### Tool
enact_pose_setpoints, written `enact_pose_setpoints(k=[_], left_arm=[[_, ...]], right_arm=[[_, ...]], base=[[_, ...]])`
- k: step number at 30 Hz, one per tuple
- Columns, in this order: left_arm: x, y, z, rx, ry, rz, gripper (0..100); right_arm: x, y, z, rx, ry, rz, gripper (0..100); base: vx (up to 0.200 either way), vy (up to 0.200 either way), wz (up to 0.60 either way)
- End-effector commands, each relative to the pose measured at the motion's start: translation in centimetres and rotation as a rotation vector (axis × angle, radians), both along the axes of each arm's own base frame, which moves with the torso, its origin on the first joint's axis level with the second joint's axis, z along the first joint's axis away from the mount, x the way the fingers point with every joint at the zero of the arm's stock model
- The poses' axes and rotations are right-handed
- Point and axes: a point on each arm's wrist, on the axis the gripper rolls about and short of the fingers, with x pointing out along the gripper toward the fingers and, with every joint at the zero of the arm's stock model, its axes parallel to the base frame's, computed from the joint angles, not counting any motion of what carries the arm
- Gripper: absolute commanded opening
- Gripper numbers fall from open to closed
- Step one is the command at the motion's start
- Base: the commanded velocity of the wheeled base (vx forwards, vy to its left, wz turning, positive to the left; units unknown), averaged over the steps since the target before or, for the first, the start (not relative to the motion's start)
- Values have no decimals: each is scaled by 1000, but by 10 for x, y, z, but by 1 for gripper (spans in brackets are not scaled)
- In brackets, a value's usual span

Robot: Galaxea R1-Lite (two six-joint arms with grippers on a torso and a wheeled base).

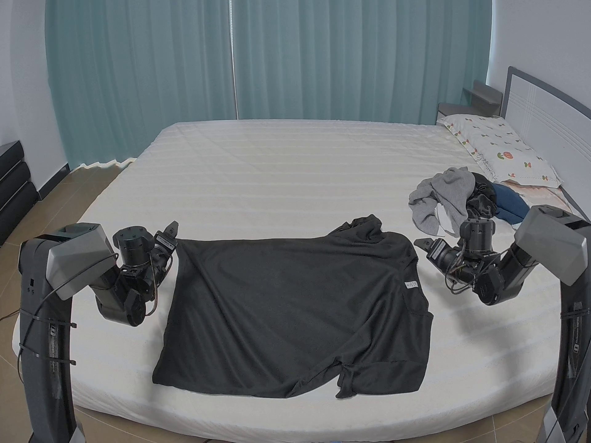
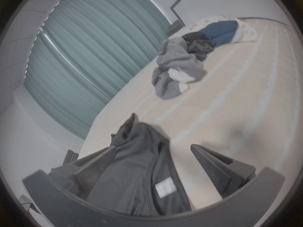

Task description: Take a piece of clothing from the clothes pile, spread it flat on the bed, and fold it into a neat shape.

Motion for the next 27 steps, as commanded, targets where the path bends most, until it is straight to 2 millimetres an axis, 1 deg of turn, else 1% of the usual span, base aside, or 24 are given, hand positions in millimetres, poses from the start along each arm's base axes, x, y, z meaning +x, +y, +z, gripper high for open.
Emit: enact_pose_setpoints(k=[1, 2, 4, 7, 10, 12, 13, 14, 17, 20, 21, 24, 27], left_arm=[[-55, -11, 21, -4, 34, -42, 100], [-67, -11, 17, -5, 66, -48, 100], [-86, -14, 12, -24, 109, -58, 100], [-105, -18, 10, -75, 139, -67, 100], [-124, -19, 5, -117, 173, -99, 100], [-132, -19, 1, -129, 196, -132, 100], [-132, -19, 1, -129, 196, -132, 100], [-136, -18, 0, -133, 203, -146, 100], [-138, -19, 0, -120, 208, -153, 100], [-147, -20, -1, -60, 235, -176, 100], [-155, -19, -3, -19, 265, -190, 100], [-166, -18, -7, 4, 313, -199, 100], [-175, -17, -9, 7, 350, -202, 100]], right_arm=[[-67, 9, 36, 72, 15, 51, 100], [-80, 8, 35, 77, 33, 67, 100], [-95, 6, 37, 92, 44, 96, 100], [-109, 8, 32, 106, 89, 130, 100], [-123, 14, 23, 140, 154, 178, 100], [-128, 17, 20, 166, 171, 194, 100], [-128, 17, 20, 166, 171, 194, 100], [-133, 17, 17, 182, 183, 197, 100], [-134, 15, 17, 191, 164, 202, 100], [-133, 15, 18, 197, 157, 200, 100], [-134, 16, 18, 199, 158, 203, 100], [-136, 19, 16, 199, 170, 210, 100], [-137, 19, 15, 201, 176, 211, 100]], base=[[0, 0, 0], [0, 0, 0], [0, 0, 0], [0, 0, 0], [-200, 0, 0], [-200, 0, 0], [-200, 0, 0], [-200, 0, 0], [-200, 0, 0], [-200, 0, 0], [-200, 0, 0], [-200, 0, 0], [0, 0, 0]])
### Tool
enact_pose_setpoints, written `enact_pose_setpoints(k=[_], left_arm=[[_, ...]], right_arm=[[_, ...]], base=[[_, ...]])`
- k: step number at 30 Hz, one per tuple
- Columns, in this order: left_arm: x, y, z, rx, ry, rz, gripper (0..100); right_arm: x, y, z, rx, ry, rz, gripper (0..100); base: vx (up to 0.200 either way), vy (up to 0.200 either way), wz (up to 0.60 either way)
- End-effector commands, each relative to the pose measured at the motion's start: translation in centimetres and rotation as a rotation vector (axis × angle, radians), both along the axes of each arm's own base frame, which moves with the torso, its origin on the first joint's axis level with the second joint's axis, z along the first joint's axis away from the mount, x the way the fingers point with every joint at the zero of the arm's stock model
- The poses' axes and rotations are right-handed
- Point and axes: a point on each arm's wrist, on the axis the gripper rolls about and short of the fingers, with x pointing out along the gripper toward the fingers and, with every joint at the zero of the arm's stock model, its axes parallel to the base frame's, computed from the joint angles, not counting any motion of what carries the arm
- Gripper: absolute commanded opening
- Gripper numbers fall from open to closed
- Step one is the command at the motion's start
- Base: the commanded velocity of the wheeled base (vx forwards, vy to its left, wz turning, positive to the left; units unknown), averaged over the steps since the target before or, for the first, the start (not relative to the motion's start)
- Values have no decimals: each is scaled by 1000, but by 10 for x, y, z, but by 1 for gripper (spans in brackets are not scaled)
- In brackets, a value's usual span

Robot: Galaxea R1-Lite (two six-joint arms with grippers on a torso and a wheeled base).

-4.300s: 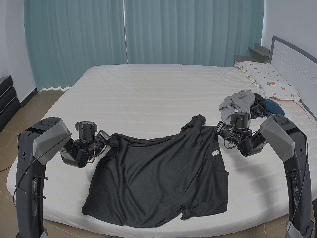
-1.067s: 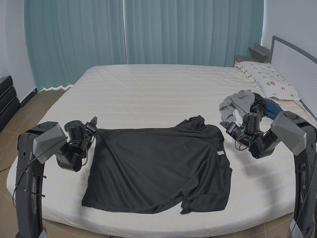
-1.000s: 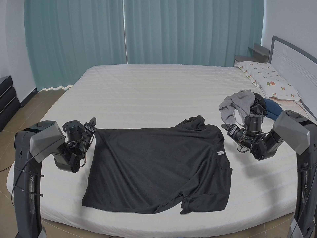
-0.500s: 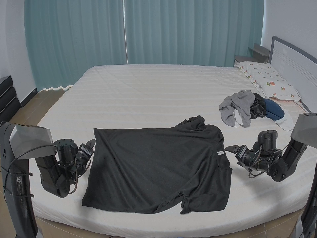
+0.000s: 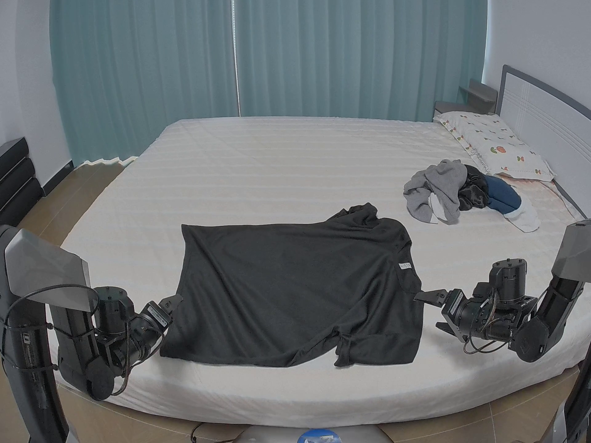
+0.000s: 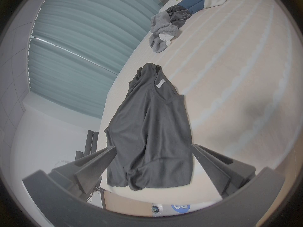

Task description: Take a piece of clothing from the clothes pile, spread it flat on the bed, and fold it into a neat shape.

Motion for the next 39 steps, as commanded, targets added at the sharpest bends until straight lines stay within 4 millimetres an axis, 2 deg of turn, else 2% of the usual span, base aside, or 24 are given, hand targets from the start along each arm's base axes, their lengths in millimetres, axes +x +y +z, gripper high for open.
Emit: enact_pose_setpoints(k=[1, 7, 12, 19, 25, 34, 35, 39], left_arm=[[-15, 1, -2, 14, 49, -9, 100], [-8, 1, -16, -22, 83, -62, 100], [0, 1, -19, -54, 74, -96, 100], [8, 4, -28, -45, 77, -75, 100], [9, 5, -29, -38, 80, -69, 100], [24, 1, -32, -20, 56, -88, 100], [27, 2, -34, -17, 63, -87, 0], [26, 3, -35, -14, 84, -83, 0]], right_arm=[[-2, 2, -2, 1, 13, 7, 100], [-7, 4, -6, -3, 33, 19, 100], [-7, 7, -6, -3, 33, 30, 100], [-8, 11, -6, -4, 33, 41, 100], [-6, 11, -11, -9, 41, 42, 100], [-6, 19, -15, -16, 39, 64, 100], [-6, 21, -15, -16, 37, 72, 100], [-8, 27, -18, -22, 48, 93, 100]], base=[[0, 0, 0], [0, 0, 0], [0, 0, 0], [0, 0, 0], [0, 0, 0], [0, 0, 0], [0, 0, 0], [0, 0, 0]])
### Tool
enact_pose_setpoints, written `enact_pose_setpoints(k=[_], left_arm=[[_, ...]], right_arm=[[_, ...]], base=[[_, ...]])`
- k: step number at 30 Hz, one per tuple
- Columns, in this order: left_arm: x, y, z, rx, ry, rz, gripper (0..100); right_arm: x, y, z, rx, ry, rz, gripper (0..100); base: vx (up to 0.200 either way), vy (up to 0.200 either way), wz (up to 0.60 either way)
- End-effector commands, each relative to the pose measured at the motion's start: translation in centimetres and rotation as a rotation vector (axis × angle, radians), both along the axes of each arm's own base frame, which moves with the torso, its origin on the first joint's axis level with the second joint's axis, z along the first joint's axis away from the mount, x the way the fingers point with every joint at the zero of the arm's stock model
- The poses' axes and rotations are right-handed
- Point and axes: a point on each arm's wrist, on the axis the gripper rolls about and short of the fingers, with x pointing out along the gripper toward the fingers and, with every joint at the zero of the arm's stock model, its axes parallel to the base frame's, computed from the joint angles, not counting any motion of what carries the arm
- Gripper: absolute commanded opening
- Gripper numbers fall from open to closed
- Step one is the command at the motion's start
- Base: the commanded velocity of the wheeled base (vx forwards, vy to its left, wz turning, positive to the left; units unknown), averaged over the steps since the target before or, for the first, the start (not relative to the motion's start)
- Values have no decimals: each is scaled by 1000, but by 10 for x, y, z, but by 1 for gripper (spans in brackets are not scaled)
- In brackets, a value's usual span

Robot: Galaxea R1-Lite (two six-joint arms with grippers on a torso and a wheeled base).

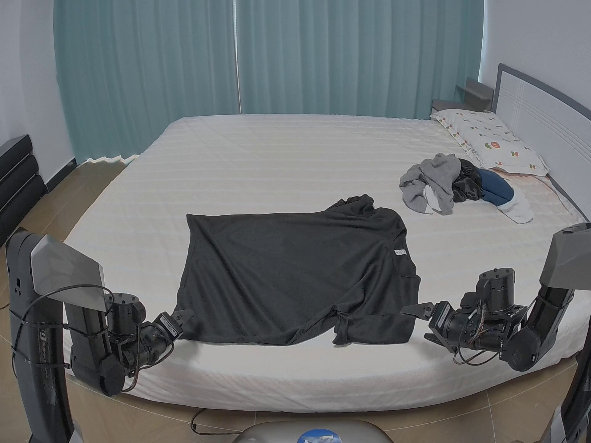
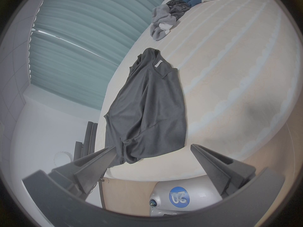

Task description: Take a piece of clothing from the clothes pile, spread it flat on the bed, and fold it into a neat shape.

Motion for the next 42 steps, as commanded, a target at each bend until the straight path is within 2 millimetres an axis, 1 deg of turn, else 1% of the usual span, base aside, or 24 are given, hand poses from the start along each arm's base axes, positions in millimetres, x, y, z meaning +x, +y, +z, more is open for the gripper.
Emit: enact_pose_setpoints(k=[1, 6, 7, 8, 12, 13, 16, 17, 19, 20, 21, 25, 31, 32, 35, 36, 42], left_arm=[[3, 1, -2, 0, 1, 6, 0], [3, 10, 0, 10, -2, 45, 0], [4, 16, 9, 23, -32, 86, 0], [4, 18, 15, 25, -47, 101, 0], [2, 24, 30, 41, -68, 113, 0], [1, 27, 37, 57, -69, 112, 0], [-2, 29, 45, 79, -69, 110, 0], [-3, 33, 53, 102, -75, 116, 0], [-4, 37, 59, 111, -83, 124, 0], [-4, 37, 59, 111, -83, 124, 0], [-4, 41, 63, 124, -90, 140, 0], [-2, 46, 63, 147, -96, 158, 0], [-2, 46, 62, 153, -93, 161, 0], [-2, 46, 61, 153, -93, 161, 0], [-2, 46, 62, 153, -98, 163, 0], [0, 47, 62, 153, -99, 165, 0], [2, 46, 58, 147, -91, 167, 0]], right_arm=[[-2, 6, -8, -12, 27, 20, 100], [0, 7, -17, -32, 44, 10, 100], [5, 7, -21, -47, 44, -16, 100], [8, 6, -22, -57, 39, -31, 100], [17, 5, -29, -72, 38, -60, 100], [20, 6, -31, -75, 34, -66, 100], [24, 6, -32, -79, 25, -77, 100], [28, 7, -33, -83, 16, -83, 100], [32, 9, -36, -84, 14, -88, 100], [32, 9, -36, -84, 14, -88, 100], [36, 11, -41, -89, 14, -91, 100], [41, 12, -48, -104, 16, -91, 100], [53, 15, -43, -104, -24, -88, 100], [56, 15, -43, -106, -33, -85, 0], [60, 16, -43, -113, -52, -81, 0], [65, 14, -39, -116, -74, -85, 0], [78, 9, -16, -118, -100, -103, 0]], base=[[0, 0, 0], [0, 0, 0], [0, 0, 0], [0, 0, 0], [0, 0, 0], [0, 0, 0], [0, 0, 0], [0, 0, 0], [0, 0, 0], [0, 0, 0], [0, 0, 0], [0, 0, 0], [0, 0, 0], [0, 0, 0], [0, 0, 0], [0, 0, 0], [0, 0, 0]])
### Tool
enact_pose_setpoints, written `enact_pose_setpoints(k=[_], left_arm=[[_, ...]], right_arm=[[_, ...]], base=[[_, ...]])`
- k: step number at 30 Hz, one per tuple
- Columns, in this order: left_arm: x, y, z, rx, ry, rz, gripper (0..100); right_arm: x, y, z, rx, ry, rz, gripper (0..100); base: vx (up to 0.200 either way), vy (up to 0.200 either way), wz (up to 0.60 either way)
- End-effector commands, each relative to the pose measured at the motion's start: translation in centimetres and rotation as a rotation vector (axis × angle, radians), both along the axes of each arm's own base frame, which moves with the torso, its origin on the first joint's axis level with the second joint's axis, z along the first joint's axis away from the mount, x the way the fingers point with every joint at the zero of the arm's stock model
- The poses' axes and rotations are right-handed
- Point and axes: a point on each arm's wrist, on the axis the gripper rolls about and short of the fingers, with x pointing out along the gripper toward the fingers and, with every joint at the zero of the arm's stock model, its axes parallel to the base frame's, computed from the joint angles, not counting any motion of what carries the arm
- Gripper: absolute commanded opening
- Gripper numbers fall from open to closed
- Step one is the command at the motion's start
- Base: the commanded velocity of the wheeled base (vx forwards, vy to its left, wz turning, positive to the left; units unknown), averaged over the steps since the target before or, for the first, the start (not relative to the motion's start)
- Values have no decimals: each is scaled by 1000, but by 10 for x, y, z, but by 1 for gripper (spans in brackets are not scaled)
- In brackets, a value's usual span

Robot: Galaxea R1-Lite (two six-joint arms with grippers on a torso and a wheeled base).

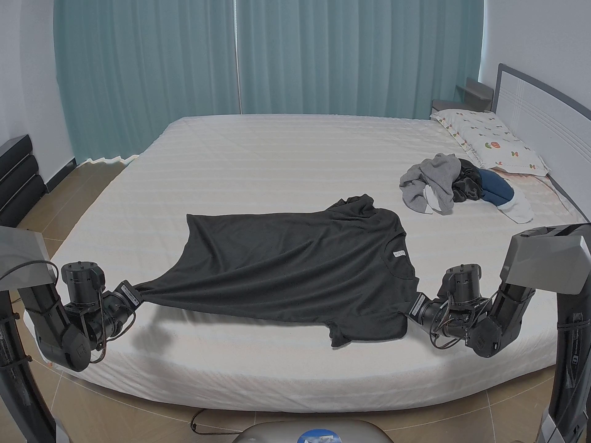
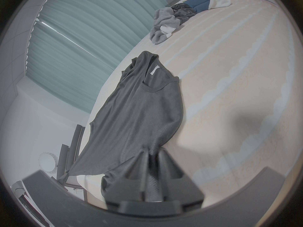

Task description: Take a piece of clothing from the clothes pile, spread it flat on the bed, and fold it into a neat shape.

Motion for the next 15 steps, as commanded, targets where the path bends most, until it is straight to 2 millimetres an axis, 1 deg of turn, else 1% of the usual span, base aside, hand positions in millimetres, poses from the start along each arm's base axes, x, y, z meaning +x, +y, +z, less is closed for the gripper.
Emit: enact_pose_setpoints(k=[1, 5, 6, 8, 9, 10, 15], left_arm=[[3, 0, -6, -4, 15, 2, 0], [8, 0, -11, -16, 19, 10, 0], [11, 0, -12, -34, 15, 20, 0], [13, 0, -15, -53, 20, 30, 0], [13, 0, -15, -53, 20, 30, 0], [16, 0, -20, -58, 29, 33, 0], [19, 1, -27, -64, 41, 36, 0]], right_arm=[[15, -4, 25, 13, -57, -19, 0], [28, -6, 36, 19, -78, -32, 0], [34, -5, 40, 21, -85, -33, 0], [43, -3, 43, 20, -82, -33, 0], [43, -3, 43, 20, -82, -33, 0], [51, -1, 46, 21, -80, -34, 0], [77, 5, 41, 25, -91, -38, 0]], base=[[0, 0, 0], [0, 0, 0], [0, 0, 0], [0, 0, 0], [0, 0, 0], [0, 0, 0], [0, 0, 0]])
